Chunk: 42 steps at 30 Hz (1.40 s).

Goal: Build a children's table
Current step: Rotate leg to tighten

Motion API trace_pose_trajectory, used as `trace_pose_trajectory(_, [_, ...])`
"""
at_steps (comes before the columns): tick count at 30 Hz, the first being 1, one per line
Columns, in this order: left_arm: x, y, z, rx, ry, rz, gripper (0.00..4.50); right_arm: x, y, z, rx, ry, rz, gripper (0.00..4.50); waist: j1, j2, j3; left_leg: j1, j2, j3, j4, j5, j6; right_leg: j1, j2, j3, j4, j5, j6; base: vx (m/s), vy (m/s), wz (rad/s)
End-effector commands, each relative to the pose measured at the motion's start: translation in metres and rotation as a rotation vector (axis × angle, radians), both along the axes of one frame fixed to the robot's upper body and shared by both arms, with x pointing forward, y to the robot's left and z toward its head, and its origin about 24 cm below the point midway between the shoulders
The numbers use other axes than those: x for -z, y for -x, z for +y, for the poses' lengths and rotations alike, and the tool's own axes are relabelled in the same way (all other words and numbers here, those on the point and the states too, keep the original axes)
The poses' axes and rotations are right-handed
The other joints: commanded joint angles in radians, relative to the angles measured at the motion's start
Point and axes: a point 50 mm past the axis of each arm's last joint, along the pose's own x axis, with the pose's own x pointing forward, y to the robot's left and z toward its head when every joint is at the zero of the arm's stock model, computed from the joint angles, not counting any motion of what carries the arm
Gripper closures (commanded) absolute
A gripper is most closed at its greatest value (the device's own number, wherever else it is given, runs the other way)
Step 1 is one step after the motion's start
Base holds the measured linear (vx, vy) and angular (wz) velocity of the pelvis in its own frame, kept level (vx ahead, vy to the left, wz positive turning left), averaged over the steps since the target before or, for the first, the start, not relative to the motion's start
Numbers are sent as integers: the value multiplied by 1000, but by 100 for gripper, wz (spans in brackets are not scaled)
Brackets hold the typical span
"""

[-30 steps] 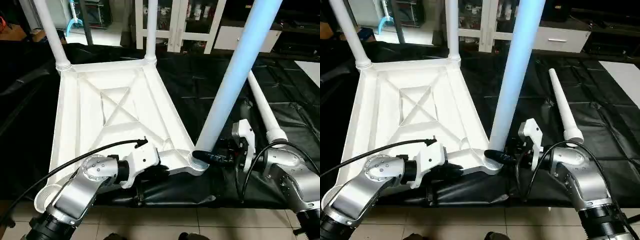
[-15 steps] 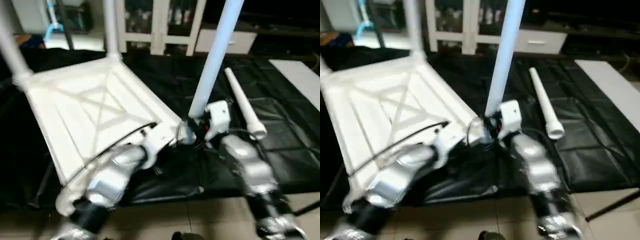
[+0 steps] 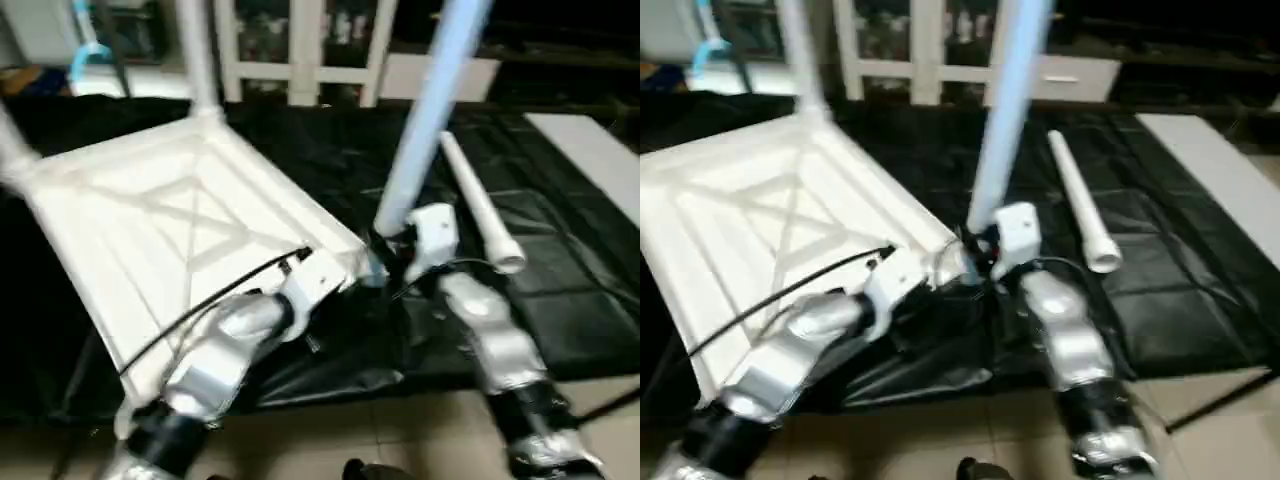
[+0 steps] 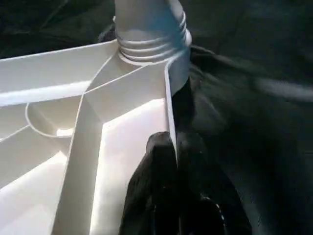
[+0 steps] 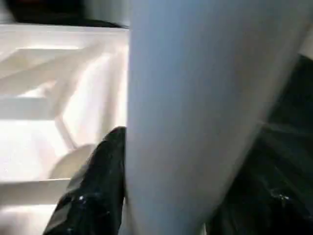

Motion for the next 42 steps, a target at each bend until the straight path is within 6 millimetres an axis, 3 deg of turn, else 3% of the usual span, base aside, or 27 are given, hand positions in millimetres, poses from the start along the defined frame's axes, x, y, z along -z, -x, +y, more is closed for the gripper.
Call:
trace_pose_trajectory(1, [-14, 12, -15, 156, 91, -40, 450, -13, 1, -14, -5, -2, -31, 149, 8, 5, -57, 28, 12, 17, -86, -431, 18, 35, -17, 23, -62, -395, -123, 0, 0, 0])
trace_pose_trajectory(2, [-17, 18, -11, 211, 109, -60, 450, -18, 11, -28, -79, 5, -19, 147, 12, 6, -55, 31, 9, 20, -85, -440, 18, 31, -12, 26, -61, -406, -121, 0, 0, 0])
trace_pose_trajectory(3, [-22, 21, -11, 233, 140, -57, 450, -19, 17, -36, -148, 13, 9, 136, 23, 0, -59, 32, 12, 24, -82, -427, 19, 33, -12, 33, -55, -404, -113, 0, 0, 0])
trace_pose_trajectory(5, [-25, 23, -11, 248, 162, -56, 450, -19, 22, -41, -197, 18, 29, 113, 32, 0, -59, 35, 13, 32, -81, -403, 33, 30, -9, 41, -52, -385, -122, 0, 0, 0])
trace_pose_trajectory(6, [-27, 26, -11, 271, 177, -46, 450, -18, 28, -47, -254, 39, 54, 108, 41, 10, -58, 29, 13, 31, -83, -382, 34, 33, -11, 43, -48, -381, -122, 0, 0, 0])
trace_pose_trajectory(7, [-28, 27, -11, 290, 180, -39, 450, -17, 33, -52, -298, 52, 79, 103, 43, 12, -57, 28, 13, 31, -84, -380, 35, 34, -10, 44, -49, -383, -120, 0, 0, 0])
trace_pose_trajectory(10, [-27, 31, -9, 331, 181, -22, 450, -13, 44, -62, -393, 84, 139, 103, 55, 6, -59, 33, 15, 37, -79, -364, 44, 31, -9, 49, -46, -354, -128, 0, 0, 0])
trace_pose_trajectory(12, [-27, 32, -8, 341, 186, -17, 450, -13, 46, -65, -411, 83, 148, 103, 60, 1, -61, 24, 11, 38, -75, -329, 52, 34, -8, 56, -42, -354, -131, 0, 0, 0])
trace_pose_trajectory(15, [-27, 33, -7, 347, 187, -9, 450, -11, 48, -65, -444, 54, 159, 103, 59, -1, -61, 17, 11, 35, -76, -303, 54, 40, -9, 55, -38, -356, -127, 0, 0, 0])
trace_pose_trajectory(18, [-27, 34, -7, 354, 193, -2, 450, -10, 47, -63, -462, 24, 164, 103, 59, 0, -61, 18, 11, 34, -77, -308, 51, 40, -9, 54, -39, -369, -124, 0, 0, 0])
trace_pose_trajectory(24, [-28, 35, -8, 368, 199, 10, 450, -9, 43, -53, -504, -41, 159, 156, 58, -1, -60, 18, 11, 33, -78, -322, 44, 37, -9, 53, -41, -402, -114, 0, 0, 0])
trace_pose_trajectory(34, [-26, 35, -4, 367, 187, 20, 450, -8, 47, -62, -523, -27, 185, 236, 60, 0, -61, 16, 10, 33, -77, -299, 45, 40, -9, 54, -39, -381, -115, 0, 0, 0])
trace_pose_trajectory(42, [-24, 34, -3, 362, 160, 20, 450, 0, 47, -64, -452, 16, 192, 250, 62, 2, -62, 17, 10, 33, -78, -300, 40, 41, -9, 53, -39, -379, -117, 0, 0, 0])
